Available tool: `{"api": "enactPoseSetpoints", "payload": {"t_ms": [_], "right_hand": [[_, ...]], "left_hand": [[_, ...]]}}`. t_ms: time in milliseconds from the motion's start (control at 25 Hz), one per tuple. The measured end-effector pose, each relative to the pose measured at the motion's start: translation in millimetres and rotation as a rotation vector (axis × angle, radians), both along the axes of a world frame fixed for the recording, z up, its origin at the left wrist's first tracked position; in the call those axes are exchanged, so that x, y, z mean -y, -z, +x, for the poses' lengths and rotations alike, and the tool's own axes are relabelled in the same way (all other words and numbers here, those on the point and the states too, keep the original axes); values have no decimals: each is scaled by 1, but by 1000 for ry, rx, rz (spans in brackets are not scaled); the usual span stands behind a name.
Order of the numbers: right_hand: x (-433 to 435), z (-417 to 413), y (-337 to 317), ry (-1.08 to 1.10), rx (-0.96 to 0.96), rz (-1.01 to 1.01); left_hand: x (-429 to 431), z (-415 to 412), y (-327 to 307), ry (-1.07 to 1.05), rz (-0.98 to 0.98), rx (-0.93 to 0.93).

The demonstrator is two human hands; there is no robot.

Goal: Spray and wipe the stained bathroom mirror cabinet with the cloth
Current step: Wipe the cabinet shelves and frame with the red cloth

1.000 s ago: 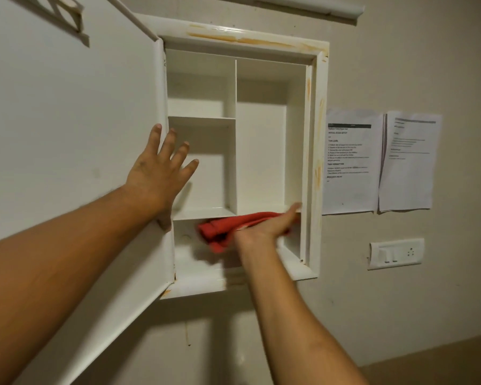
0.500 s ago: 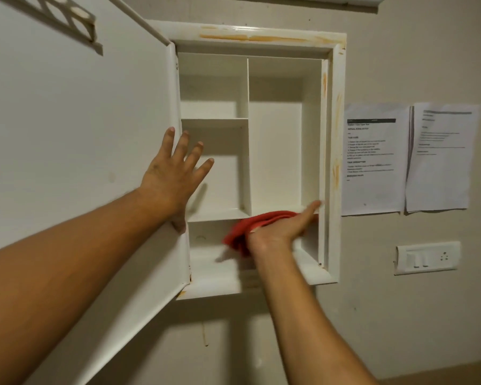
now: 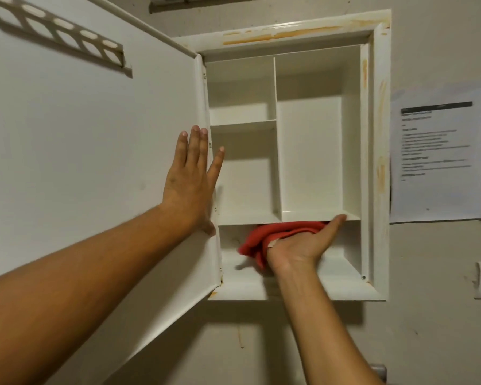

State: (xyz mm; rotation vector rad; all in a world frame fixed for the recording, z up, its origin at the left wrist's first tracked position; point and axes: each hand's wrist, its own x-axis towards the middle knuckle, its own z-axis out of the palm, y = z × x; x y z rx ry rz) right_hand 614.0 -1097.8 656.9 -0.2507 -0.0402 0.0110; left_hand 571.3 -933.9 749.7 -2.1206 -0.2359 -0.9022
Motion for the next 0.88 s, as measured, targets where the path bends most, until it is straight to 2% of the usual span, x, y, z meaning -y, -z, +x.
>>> {"api": "enactPoseSetpoints", "payload": {"t_ms": [80,200,400,600,800,880], "right_hand": [[-42,0,0,-120,3,-21],[-77,6,12,-149,64,-97],[-71,24,42,-197,384,-734],[-51,32,57,-132,696,-1353],[-19,36,50,-102,979,-1768],[-7,38,41,5,1150,-1985]], "left_hand": [[-1,2,0,8,-1,7],[-4,3,0,23,-6,5],[-6,3,-1,30,21,6],[-7,2,-1,20,49,10],[-4,-2,-3,22,58,-3],[-4,-4,-2,17,52,-9]]}}
